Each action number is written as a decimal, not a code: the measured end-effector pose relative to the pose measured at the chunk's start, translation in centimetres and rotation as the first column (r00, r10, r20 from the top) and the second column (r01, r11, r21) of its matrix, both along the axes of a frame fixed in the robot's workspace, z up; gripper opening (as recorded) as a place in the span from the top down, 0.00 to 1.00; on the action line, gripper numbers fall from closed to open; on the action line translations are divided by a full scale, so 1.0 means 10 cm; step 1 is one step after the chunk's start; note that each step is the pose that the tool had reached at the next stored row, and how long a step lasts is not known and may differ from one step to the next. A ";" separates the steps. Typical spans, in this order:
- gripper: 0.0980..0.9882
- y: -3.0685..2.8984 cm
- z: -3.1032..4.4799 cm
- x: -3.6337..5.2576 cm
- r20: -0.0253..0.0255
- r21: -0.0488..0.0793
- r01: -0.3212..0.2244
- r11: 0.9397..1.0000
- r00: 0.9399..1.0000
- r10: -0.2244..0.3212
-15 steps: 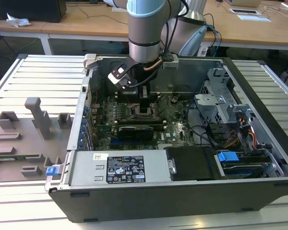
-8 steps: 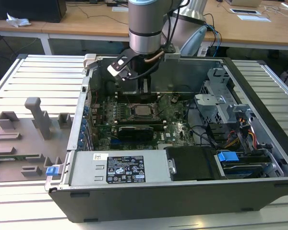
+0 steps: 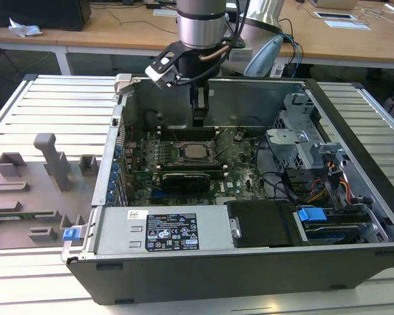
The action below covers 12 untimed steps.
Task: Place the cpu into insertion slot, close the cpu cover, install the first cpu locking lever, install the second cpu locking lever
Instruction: 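Place the cpu into insertion slot, then close the cpu cover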
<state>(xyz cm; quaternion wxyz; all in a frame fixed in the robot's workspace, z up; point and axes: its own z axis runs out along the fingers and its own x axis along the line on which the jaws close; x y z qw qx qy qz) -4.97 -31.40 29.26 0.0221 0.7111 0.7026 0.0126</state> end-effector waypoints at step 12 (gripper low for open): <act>0.99 0.000 0.064 0.000 0.000 0.002 0.000 1.000 1.000 0.000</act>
